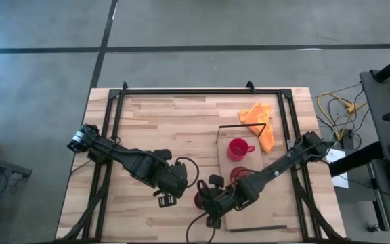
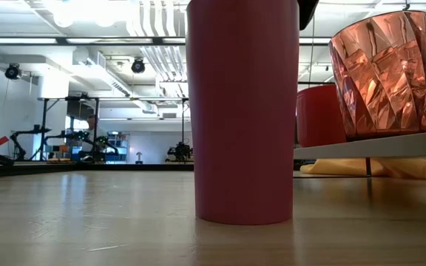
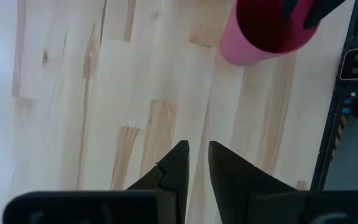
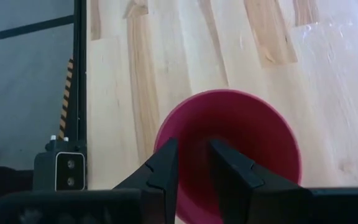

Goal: Stack small to large cups/mugs on shelf
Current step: Put the pink cup on the shelf

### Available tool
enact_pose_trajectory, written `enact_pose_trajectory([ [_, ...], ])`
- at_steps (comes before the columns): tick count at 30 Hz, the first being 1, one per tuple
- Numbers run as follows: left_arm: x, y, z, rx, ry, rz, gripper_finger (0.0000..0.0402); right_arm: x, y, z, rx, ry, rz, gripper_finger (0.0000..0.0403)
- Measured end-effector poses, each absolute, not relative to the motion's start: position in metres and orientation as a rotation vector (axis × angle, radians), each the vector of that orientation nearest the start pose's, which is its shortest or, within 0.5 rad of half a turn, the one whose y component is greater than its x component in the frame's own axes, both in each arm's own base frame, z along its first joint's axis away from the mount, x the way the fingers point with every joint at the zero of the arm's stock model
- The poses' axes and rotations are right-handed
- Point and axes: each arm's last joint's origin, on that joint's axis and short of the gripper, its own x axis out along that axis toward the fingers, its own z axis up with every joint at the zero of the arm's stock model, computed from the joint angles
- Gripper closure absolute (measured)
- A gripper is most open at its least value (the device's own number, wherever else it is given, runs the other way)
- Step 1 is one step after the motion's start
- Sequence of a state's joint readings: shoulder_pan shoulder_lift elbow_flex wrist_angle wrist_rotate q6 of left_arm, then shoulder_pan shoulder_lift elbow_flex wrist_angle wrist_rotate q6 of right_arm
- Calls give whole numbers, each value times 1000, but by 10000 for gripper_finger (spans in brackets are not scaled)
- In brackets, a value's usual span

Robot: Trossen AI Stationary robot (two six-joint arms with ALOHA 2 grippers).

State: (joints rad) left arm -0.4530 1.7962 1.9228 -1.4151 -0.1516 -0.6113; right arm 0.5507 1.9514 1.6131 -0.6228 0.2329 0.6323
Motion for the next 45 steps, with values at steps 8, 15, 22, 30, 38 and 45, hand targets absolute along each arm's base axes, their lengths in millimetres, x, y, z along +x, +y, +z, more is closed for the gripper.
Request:
enact_pose_trajectory([
  [8, 309, -145, 359, -143, 1249, 126, 354, 364, 218, 245, 246, 957, 33, 323],
  [15, 308, -145, 359, -143, 1251, 127, 354, 364, 218, 245, 254, 956, 34, 323],
  [22, 308, -145, 359, -145, 1251, 130, 354, 363, 217, 251, 256, 939, 35, 323],
  [30, 308, -145, 359, -147, 1249, 130, 354, 358, 215, 265, 276, 906, 57, 323],
  [38, 309, -145, 359, -152, 1245, 131, 354, 357, 218, 264, 274, 910, 67, 323],
  [45, 309, -145, 359, -151, 1243, 134, 354, 358, 219, 265, 285, 897, 78, 323],
])
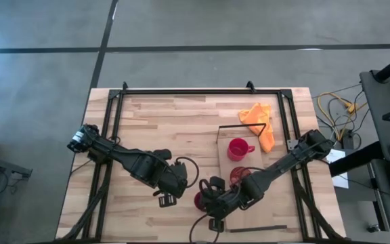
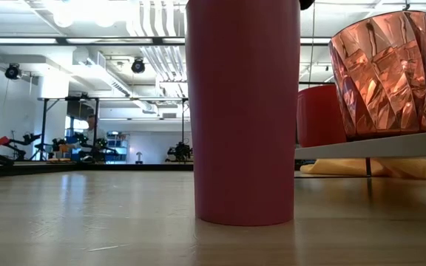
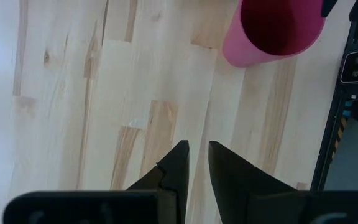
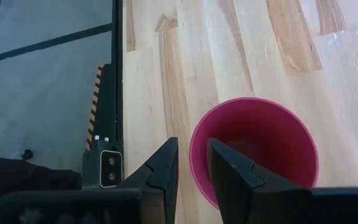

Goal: Stack small to large cups/mugs on shelf
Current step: Put the pink cup on the shelf

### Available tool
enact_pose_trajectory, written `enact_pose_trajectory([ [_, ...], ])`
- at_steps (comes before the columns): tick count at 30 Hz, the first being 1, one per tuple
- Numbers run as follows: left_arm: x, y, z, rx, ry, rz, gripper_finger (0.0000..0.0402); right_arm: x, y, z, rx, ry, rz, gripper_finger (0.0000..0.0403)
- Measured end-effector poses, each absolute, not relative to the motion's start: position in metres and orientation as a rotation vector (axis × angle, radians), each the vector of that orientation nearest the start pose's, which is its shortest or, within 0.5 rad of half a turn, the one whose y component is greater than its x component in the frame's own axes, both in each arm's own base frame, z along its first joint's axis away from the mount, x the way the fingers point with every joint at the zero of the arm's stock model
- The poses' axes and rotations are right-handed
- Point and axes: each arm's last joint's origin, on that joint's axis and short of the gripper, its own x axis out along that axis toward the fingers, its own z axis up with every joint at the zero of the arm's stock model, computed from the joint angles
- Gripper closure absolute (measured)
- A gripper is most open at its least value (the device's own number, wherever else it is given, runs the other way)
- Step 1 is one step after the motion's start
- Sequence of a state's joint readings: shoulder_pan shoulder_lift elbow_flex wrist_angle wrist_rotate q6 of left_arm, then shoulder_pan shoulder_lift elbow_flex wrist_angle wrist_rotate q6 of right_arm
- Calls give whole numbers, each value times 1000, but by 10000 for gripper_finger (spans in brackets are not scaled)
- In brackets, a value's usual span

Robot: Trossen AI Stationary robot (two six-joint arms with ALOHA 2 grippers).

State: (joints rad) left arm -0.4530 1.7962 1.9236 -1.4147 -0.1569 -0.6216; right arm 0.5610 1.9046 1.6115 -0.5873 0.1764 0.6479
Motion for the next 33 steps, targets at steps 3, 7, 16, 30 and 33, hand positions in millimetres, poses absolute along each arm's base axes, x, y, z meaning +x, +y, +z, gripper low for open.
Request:
enact_pose_trajectory([
  [3, 309, -145, 359, -152, 1242, 135, 354, 358, 219, 265, 284, 897, 77, 323],
  [7, 309, -145, 359, -152, 1242, 135, 354, 358, 219, 264, 286, 899, 75, 323],
  [16, 310, -144, 359, -148, 1238, 143, 354, 361, 221, 252, 311, 922, 48, 323],
  [30, 311, -143, 359, -152, 1234, 146, 354, 364, 225, 240, 300, 942, 38, 323],
  [33, 311, -143, 359, -154, 1229, 144, 354, 365, 225, 237, 300, 945, 28, 324],
])
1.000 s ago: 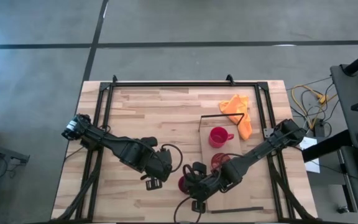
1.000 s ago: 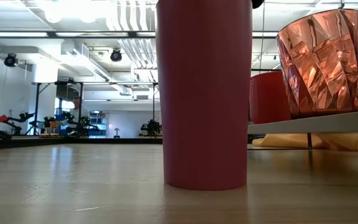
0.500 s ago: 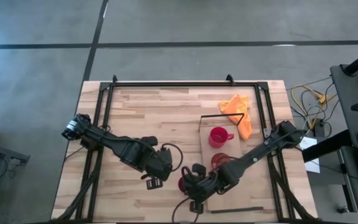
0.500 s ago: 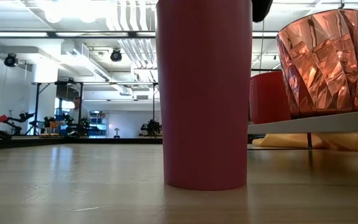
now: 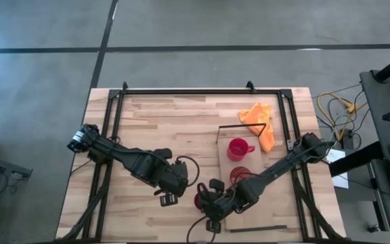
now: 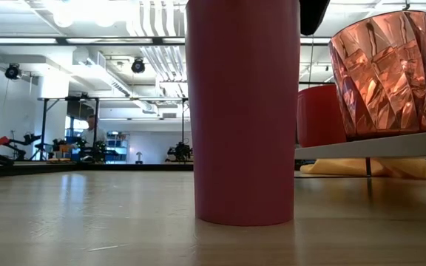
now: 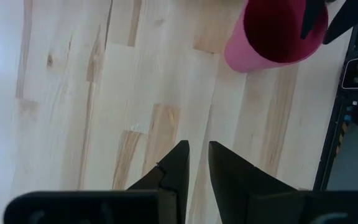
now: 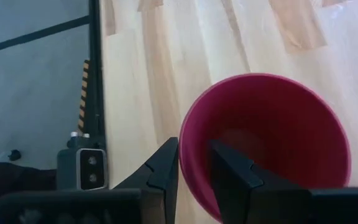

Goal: Stack small to large cups/mugs on shelf
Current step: Put the pink cup on the shelf

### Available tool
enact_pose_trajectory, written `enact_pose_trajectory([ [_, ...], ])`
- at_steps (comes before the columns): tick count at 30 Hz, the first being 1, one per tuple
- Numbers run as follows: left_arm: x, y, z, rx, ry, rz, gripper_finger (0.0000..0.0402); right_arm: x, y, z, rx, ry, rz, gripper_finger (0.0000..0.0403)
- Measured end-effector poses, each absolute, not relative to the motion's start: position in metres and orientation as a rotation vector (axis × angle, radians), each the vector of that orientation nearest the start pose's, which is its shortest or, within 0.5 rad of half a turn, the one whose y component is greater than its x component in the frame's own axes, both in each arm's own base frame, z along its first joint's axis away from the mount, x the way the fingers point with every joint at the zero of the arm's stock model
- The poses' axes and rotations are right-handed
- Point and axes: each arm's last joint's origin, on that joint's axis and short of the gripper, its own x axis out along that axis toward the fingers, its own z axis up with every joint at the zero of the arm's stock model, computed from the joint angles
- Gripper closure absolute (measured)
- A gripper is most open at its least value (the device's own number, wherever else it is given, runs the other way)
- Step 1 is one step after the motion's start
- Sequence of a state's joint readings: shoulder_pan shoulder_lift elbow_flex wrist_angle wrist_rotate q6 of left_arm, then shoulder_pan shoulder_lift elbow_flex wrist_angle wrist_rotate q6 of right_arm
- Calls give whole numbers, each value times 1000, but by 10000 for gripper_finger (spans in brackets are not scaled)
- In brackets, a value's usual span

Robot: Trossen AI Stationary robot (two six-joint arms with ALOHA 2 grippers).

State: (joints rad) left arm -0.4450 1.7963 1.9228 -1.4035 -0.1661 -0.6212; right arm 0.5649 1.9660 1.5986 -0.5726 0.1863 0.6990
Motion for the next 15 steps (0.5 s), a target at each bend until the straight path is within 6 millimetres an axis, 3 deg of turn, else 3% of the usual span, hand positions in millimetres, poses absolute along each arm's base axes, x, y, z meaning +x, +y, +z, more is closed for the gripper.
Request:
enact_pose_trajectory([
  [5, 311, -143, 359, -155, 1228, 144, 354, 363, 223, 235, 274, 965, -3, 342],
  [10, 312, -143, 359, -156, 1225, 142, 354, 362, 222, 235, 264, 981, -12, 387],
  [15, 312, -143, 359, -156, 1225, 142, 354, 362, 233, 254, 352, 972, 60, 393],
])
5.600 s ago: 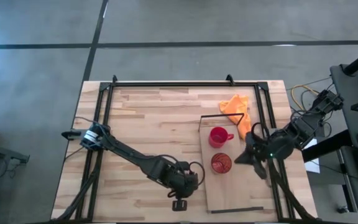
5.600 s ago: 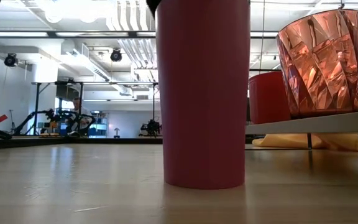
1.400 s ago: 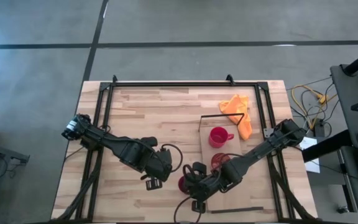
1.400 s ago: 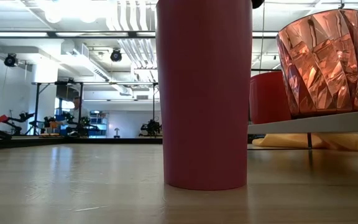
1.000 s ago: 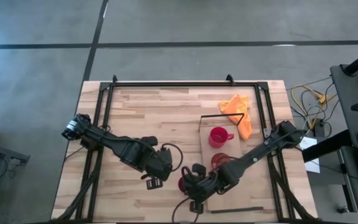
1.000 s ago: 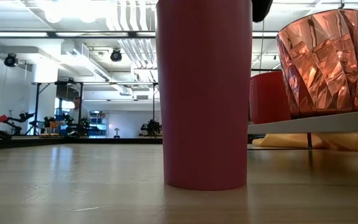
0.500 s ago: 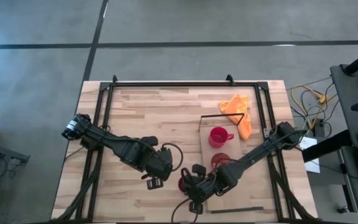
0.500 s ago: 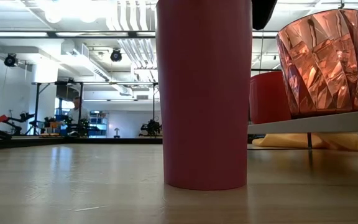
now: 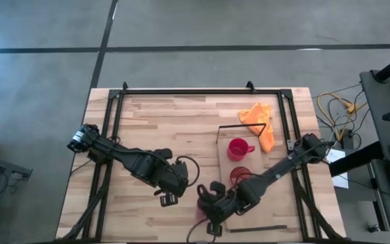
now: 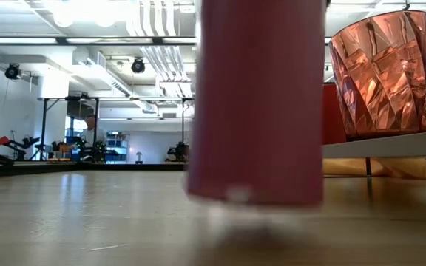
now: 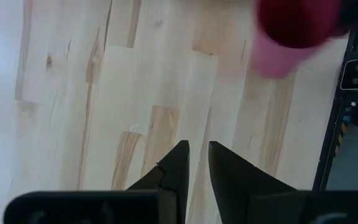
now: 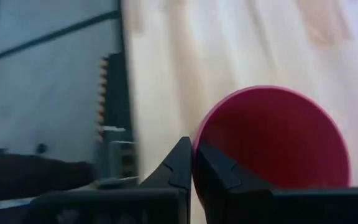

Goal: Stack small to large cups/mugs on shelf
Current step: Put the pink cup on the shelf

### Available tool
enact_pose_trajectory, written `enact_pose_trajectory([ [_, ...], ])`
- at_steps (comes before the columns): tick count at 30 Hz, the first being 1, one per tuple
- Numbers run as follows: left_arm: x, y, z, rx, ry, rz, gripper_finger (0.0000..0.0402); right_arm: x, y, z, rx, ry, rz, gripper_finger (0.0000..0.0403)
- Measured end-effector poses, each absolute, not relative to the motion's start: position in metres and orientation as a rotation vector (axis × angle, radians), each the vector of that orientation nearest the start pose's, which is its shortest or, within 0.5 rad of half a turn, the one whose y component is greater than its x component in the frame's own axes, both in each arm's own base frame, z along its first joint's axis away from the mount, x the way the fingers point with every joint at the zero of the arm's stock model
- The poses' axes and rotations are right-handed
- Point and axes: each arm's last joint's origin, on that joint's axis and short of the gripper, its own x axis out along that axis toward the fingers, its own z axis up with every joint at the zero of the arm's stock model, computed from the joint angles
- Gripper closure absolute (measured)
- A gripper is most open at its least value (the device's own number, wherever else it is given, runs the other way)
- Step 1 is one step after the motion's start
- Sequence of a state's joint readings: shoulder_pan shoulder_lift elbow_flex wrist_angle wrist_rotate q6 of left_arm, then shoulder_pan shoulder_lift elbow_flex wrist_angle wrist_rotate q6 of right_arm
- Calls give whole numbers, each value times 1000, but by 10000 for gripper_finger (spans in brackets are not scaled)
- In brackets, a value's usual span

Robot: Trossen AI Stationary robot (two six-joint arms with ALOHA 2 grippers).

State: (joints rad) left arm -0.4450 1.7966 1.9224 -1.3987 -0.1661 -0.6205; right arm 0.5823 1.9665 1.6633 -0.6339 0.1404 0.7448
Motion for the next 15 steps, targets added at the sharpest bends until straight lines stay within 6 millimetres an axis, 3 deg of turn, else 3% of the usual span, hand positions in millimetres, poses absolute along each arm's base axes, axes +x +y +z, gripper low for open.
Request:
enact_pose_trajectory([
  [4, 312, -143, 359, -156, 1225, 142, 354, 357, 245, 289, 335, 927, 128, 393],
  [7, 312, -143, 359, -157, 1223, 142, 354, 344, 242, 315, 270, 988, 81, 394],
  [15, 312, -143, 359, -159, 1221, 142, 354, 306, 238, 352, 284, 1170, -90, 394],
])
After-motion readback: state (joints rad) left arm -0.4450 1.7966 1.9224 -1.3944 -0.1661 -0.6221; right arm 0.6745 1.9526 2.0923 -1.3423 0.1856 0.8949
